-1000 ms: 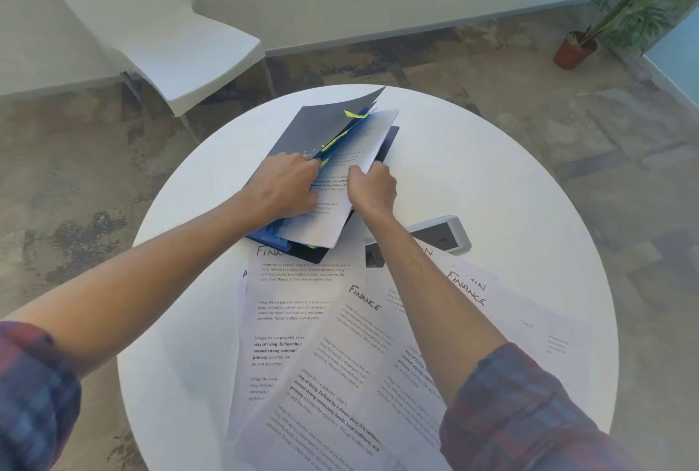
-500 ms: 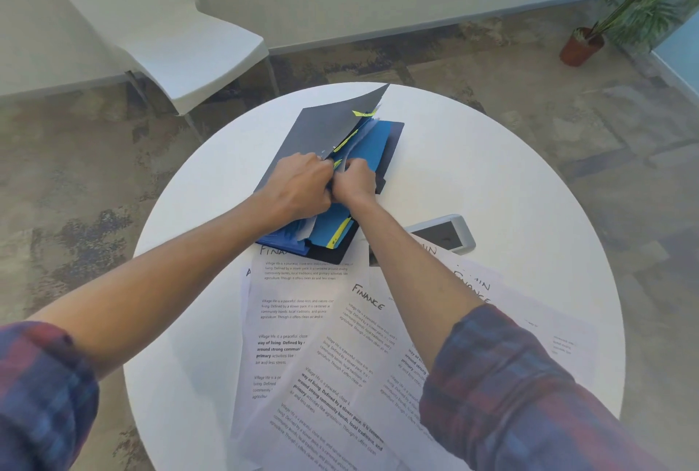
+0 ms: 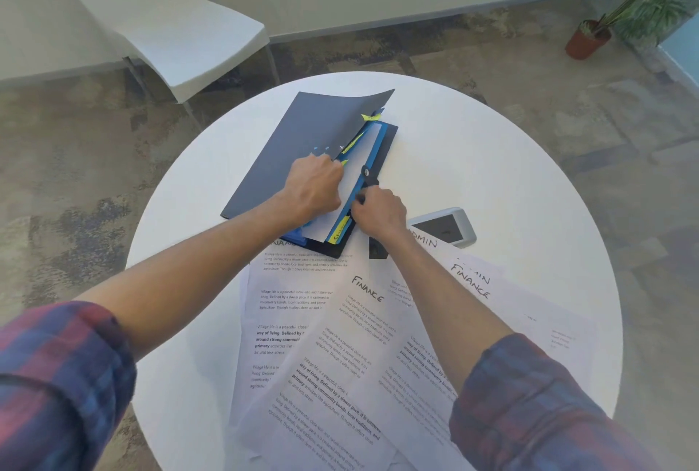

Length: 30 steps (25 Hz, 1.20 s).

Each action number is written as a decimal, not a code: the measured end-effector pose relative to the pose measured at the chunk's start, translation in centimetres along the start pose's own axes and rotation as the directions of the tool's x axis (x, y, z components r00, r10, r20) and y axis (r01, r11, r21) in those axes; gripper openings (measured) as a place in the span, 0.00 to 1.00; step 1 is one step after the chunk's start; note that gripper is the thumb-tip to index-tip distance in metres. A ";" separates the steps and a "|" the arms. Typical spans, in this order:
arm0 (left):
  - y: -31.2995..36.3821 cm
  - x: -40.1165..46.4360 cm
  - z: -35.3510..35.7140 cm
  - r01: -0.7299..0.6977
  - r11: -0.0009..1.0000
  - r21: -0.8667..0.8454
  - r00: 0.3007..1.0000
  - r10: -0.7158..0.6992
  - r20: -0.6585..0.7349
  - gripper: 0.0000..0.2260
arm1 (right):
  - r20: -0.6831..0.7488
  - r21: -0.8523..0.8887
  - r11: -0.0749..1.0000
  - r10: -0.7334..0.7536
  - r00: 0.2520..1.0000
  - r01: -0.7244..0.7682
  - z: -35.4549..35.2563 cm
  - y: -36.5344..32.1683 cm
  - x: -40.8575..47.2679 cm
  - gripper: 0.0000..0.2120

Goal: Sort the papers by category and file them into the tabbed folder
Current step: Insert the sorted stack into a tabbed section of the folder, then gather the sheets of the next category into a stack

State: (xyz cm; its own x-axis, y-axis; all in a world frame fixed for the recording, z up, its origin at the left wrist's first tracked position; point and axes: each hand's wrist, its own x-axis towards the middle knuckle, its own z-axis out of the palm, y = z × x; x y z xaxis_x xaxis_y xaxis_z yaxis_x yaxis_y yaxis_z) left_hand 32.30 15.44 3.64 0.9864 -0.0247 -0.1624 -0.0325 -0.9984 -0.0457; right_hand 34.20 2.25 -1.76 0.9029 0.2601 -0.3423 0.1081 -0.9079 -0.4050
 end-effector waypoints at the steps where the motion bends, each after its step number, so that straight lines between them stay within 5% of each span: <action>1: 0.2 0.2 0.2 0.007 1.000 0.008 1.000 -0.007 0.009 0.07 | 0.024 -0.039 0.999 -0.025 0.999 0.026 0.4 0.5 -0.3 0.13; 10: 1.4 1.1 1.2 0.012 0.992 0.122 0.996 -0.023 0.085 0.08 | -0.088 0.018 0.992 -0.121 0.989 0.123 1.3 2.1 -2.2 0.18; 16: 1.6 1.2 1.6 0.009 0.987 0.160 0.996 -0.023 0.090 0.09 | 0.146 -0.299 0.891 -0.311 0.939 0.341 3.1 2.8 -4.6 0.29; 21: 0.9 1.0 2.7 0.041 0.981 0.188 0.991 -0.064 0.116 0.14 | -0.032 -0.070 0.953 -0.297 0.954 0.294 2.6 3.6 -7.7 0.24; 26: 0.8 -0.5 5.6 0.080 0.985 0.155 0.974 -0.110 0.197 0.37 | -0.005 0.116 0.980 -0.165 0.986 0.164 2.4 7.2 -13.2 0.16; 30: 2.5 -5.1 6.1 0.130 0.985 0.117 0.977 -0.147 0.156 0.35 | -0.011 0.167 0.984 -0.061 0.998 0.062 3.0 10.1 -18.0 0.14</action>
State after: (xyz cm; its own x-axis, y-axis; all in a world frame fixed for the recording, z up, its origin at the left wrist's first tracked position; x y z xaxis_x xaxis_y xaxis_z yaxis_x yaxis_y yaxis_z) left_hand 26.24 13.36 -1.63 0.9432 0.1310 -0.3052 0.0772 -0.9803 -0.1819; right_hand 17.85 -10.65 -2.23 0.8991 0.3117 -0.3073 0.0930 -0.8221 -0.5617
